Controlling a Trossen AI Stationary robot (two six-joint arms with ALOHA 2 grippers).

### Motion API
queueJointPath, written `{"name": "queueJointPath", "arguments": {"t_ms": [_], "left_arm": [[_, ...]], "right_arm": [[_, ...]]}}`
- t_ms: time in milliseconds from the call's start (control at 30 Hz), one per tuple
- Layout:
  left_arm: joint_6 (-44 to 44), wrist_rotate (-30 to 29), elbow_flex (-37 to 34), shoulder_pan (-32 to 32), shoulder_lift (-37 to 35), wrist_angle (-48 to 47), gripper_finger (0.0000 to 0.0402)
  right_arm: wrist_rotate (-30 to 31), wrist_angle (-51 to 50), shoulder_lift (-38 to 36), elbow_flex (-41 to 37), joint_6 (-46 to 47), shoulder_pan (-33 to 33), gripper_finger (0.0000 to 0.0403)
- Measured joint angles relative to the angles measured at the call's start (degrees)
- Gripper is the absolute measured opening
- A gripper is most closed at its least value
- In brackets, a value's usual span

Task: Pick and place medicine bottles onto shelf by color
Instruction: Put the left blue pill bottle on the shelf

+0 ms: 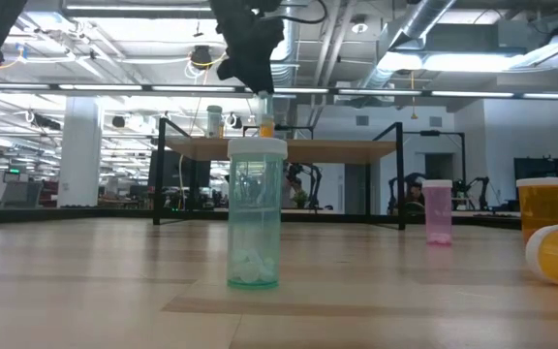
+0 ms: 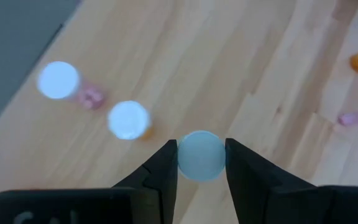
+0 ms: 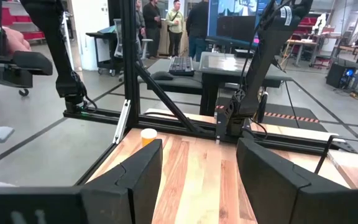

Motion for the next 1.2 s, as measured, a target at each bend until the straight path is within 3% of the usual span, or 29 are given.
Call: {"name": "queueJointPath", "arguments": {"t_ms": [400, 1033, 1200], "left_arm": [[0.26, 2.62, 0.01, -0.32, 4.17, -0.19, 0.0099], [1.26, 0.81, 0.07, 0.48, 3.89, -1.32, 0.0099], [1.17, 0.79, 0.03, 0.48, 3.90, -1.46, 0.0120]], "right_arm": [[0.00, 0.33, 0.00, -0.01, 0.56, 0.00, 0.0230], [0.02, -0.59, 0.00, -0.01, 0.52, 0.00, 0.0230], [0.02, -0.60, 0.00, -0.01, 0.50, 0.00, 0.0230]]}}
